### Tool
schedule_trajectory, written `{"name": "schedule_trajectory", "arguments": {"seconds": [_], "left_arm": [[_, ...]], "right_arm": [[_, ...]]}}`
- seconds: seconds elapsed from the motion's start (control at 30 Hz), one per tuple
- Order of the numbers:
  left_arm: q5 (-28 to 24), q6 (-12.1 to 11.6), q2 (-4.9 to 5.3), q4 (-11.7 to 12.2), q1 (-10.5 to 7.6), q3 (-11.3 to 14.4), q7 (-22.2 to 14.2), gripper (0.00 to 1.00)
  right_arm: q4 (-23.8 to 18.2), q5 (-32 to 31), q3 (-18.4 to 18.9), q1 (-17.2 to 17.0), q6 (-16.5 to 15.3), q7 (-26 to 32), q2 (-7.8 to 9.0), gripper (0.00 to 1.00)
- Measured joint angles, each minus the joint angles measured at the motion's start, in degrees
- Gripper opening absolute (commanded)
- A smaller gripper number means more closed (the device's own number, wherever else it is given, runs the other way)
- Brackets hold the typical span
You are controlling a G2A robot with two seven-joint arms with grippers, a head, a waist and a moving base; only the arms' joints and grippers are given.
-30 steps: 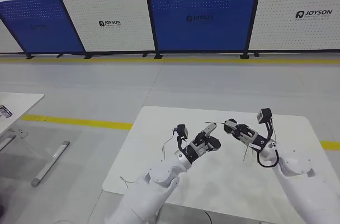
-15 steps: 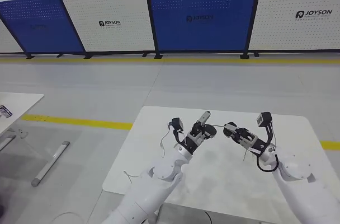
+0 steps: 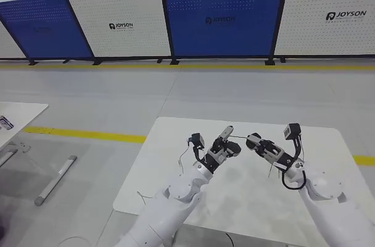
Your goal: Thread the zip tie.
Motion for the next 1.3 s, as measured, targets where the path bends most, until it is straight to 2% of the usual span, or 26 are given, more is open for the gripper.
{"name": "schedule_trajectory", "arguments": {"seconds": [0.17,0.47,0.53,0.73,0.77,0.8,0.87,0.9,1.03,1.3], "left_arm": [[-1.2,-2.5,-0.53,1.4,-1.34,-0.1,3.8,1.00],[-1.2,-2.3,-0.52,1.4,-1.29,-0.1,3.8,1.00],[-1.1,-1.7,-0.56,1.5,-1.25,0.0,4.1,1.00],[0.2,-2.8,-0.99,3.7,-2.28,1.0,5.0,1.00],[0.3,-3.0,-1.05,4.0,-2.40,1.1,5.0,0.90],[0.4,-3.3,-1.12,4.4,-2.54,1.3,5.1,0.74],[0.6,-3.5,-1.20,4.8,-2.69,1.4,5.2,0.54],[0.6,-3.6,-1.26,5.1,-2.78,1.4,5.3,0.49],[1.0,-3.7,-1.37,5.7,-2.88,1.6,5.1,0.45],[2.0,-3.4,-1.57,7.1,-3.07,2.1,4.5,0.45]], "right_arm": [[0.2,-2.1,-1.0,0.6,1.3,0.6,-0.37,0.00],[0.2,-2.3,-1.0,0.7,1.4,0.5,-0.40,0.00],[0.1,-2.3,-1.0,0.6,1.4,0.5,-0.40,0.00],[-1.9,-2.9,-0.1,-0.9,1.4,-1.1,-0.42,0.00],[-2.1,-3.0,0.1,-1.1,1.4,-1.1,-0.41,0.00],[-2.2,-3.0,0.3,-1.2,1.4,-1.1,-0.42,0.00],[-2.4,-3.0,0.6,-1.5,1.5,-1.2,-0.44,0.00],[-2.4,-3.1,0.7,-1.6,1.6,-1.1,-0.46,0.00],[-2.4,-3.3,1.0,-1.8,1.8,-1.1,-0.57,0.00],[-2.4,-3.5,1.7,-2.0,1.9,-1.1,-0.81,0.00]]}}
